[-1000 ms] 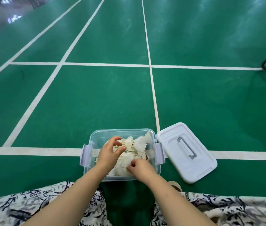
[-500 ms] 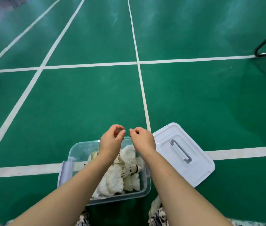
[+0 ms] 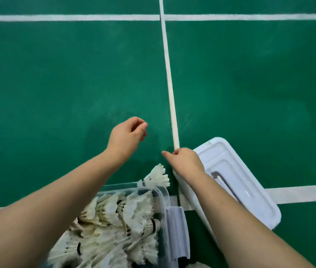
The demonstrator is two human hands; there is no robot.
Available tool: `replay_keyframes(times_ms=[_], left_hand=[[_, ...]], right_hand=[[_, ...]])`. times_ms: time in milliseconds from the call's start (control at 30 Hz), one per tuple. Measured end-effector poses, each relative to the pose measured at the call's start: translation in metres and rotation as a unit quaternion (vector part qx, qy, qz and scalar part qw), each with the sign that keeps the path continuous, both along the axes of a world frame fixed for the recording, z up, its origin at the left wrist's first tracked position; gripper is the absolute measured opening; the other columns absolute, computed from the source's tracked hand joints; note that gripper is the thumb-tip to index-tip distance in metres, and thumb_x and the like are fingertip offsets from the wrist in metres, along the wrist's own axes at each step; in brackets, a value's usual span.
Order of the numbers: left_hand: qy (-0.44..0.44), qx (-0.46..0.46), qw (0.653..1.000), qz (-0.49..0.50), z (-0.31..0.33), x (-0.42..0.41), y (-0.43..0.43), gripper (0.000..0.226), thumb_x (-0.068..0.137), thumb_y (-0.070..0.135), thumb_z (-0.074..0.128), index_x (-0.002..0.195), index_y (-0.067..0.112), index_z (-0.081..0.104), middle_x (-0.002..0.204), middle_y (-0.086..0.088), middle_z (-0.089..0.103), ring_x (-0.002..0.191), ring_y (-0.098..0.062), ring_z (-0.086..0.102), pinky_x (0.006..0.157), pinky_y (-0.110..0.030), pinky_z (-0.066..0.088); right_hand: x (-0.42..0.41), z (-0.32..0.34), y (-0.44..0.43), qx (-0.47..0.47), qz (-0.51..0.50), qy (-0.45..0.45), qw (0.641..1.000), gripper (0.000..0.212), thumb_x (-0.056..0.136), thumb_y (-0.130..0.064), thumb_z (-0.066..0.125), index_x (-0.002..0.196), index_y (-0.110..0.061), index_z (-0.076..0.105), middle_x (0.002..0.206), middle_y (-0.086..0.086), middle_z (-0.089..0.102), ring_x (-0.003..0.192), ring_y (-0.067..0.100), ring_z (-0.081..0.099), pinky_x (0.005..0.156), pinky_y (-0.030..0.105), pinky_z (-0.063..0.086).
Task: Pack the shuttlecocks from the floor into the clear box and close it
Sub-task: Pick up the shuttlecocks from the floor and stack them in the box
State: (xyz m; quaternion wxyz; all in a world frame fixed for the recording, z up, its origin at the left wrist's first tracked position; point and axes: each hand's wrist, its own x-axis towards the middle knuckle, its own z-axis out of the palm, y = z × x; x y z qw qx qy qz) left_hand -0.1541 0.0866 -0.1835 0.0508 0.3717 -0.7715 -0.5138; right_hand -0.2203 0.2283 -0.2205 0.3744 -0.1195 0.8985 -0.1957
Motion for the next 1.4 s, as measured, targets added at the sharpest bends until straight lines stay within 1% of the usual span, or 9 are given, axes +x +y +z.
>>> replay_keyframes(times_ms=[200, 433, 533, 700, 967, 1033, 1167, 1267, 1400], left_hand=[[-0.008, 0.067, 0.998, -0.010, -0.019, -0.013, 0.006, 0.029, 0.088, 0.010, 0.051, 0.069, 0.030, 0.057, 0.063, 0.008, 0.060, 0.050, 0.004, 0.051, 0.061, -0.019, 0.042], [-0.003, 0.102, 0.995, 0.021, -0.017, -0.010, 0.003, 0.031, 0.087, 0.004, 0.050, 0.071, 0.029, 0.059, 0.064, 0.007, 0.061, 0.054, 0.002, 0.054, 0.062, -0.015, 0.043], [0.004, 0.101, 0.995, 0.006, -0.010, -0.008, 0.005, 0.031, 0.087, 0.004, 0.050, 0.072, 0.029, 0.059, 0.064, 0.007, 0.061, 0.054, 0.003, 0.054, 0.067, -0.019, 0.044], [0.022, 0.082, 0.996, 0.005, 0.006, -0.003, 0.007, 0.031, 0.086, 0.005, 0.050, 0.072, 0.031, 0.059, 0.063, 0.008, 0.061, 0.059, -0.002, 0.055, 0.069, -0.024, 0.046], [0.066, -0.007, 0.998, -0.017, 0.062, 0.044, 0.015, 0.030, 0.083, 0.010, 0.054, 0.071, 0.037, 0.055, 0.067, 0.002, 0.064, 0.071, -0.023, 0.058, 0.067, -0.027, 0.045], [0.086, -0.022, 0.996, 0.001, 0.080, 0.066, 0.020, 0.030, 0.083, 0.009, 0.055, 0.070, 0.036, 0.055, 0.069, -0.004, 0.063, 0.067, -0.020, 0.053, 0.065, -0.028, 0.043], [0.098, -0.038, 0.994, 0.016, 0.115, 0.109, 0.037, 0.025, 0.083, 0.007, 0.056, 0.076, 0.030, 0.058, 0.062, 0.011, 0.054, 0.062, -0.010, 0.049, 0.067, -0.026, 0.041], [0.077, -0.065, 0.995, 0.021, 0.123, 0.138, 0.049, 0.017, 0.083, 0.007, 0.054, 0.090, 0.019, 0.064, 0.062, 0.014, 0.053, 0.061, -0.008, 0.049, 0.068, -0.027, 0.040], [0.039, -0.049, 0.997, 0.047, 0.109, 0.174, 0.058, 0.018, 0.082, 0.006, 0.054, 0.083, 0.023, 0.058, 0.060, 0.010, 0.051, 0.069, -0.020, 0.051, 0.069, -0.029, 0.042]], right_hand=[[0.004, -0.008, -0.010, 0.024, 0.004, -0.082, 0.996, 0.058, 0.074, -0.068, 0.055, 0.069, -0.012, 0.071, 0.069, 0.003, 0.070, 0.075, 0.022, 0.066, 0.071, 0.034, 0.051], [0.005, -0.010, -0.019, 0.066, 0.064, -0.120, 0.988, 0.044, 0.077, -0.049, 0.065, 0.052, -0.016, 0.049, 0.060, -0.001, 0.053, 0.070, 0.023, 0.054, 0.057, 0.027, 0.038], [0.004, -0.005, -0.023, 0.035, 0.048, -0.122, 0.991, 0.040, 0.077, -0.046, 0.066, 0.053, -0.021, 0.049, 0.064, -0.003, 0.052, 0.074, 0.020, 0.053, 0.066, 0.028, 0.042], [-0.004, 0.023, -0.023, -0.007, 0.059, -0.045, 0.997, 0.036, 0.078, -0.043, 0.066, 0.053, -0.019, 0.056, 0.055, -0.002, 0.052, 0.069, 0.021, 0.054, 0.063, 0.029, 0.040], [0.001, 0.101, -0.024, -0.070, 0.064, 0.105, 0.990, 0.026, 0.080, -0.036, 0.064, 0.067, -0.015, 0.069, 0.071, 0.004, 0.066, 0.072, 0.022, 0.057, 0.058, 0.029, 0.039], [0.013, 0.129, -0.021, -0.102, 0.063, 0.133, 0.984, 0.026, 0.079, -0.035, 0.065, 0.059, -0.018, 0.064, 0.070, 0.002, 0.066, 0.072, 0.021, 0.057, 0.058, 0.029, 0.038], [0.057, 0.181, -0.011, -0.150, 0.077, 0.143, 0.975, 0.021, 0.076, -0.029, 0.068, 0.058, -0.019, 0.063, 0.071, 0.005, 0.066, 0.069, 0.019, 0.055, 0.059, 0.028, 0.038], [0.093, 0.197, 0.001, -0.142, 0.089, 0.134, 0.977, 0.016, 0.074, -0.028, 0.070, 0.063, -0.017, 0.066, 0.073, 0.009, 0.067, 0.070, 0.020, 0.054, 0.056, 0.027, 0.037], [0.135, 0.182, 0.020, -0.047, 0.132, 0.116, 0.983, 0.017, 0.073, -0.028, 0.068, 0.060, -0.018, 0.063, 0.071, 0.006, 0.066, 0.076, 0.024, 0.063, 0.061, 0.025, 0.042]])
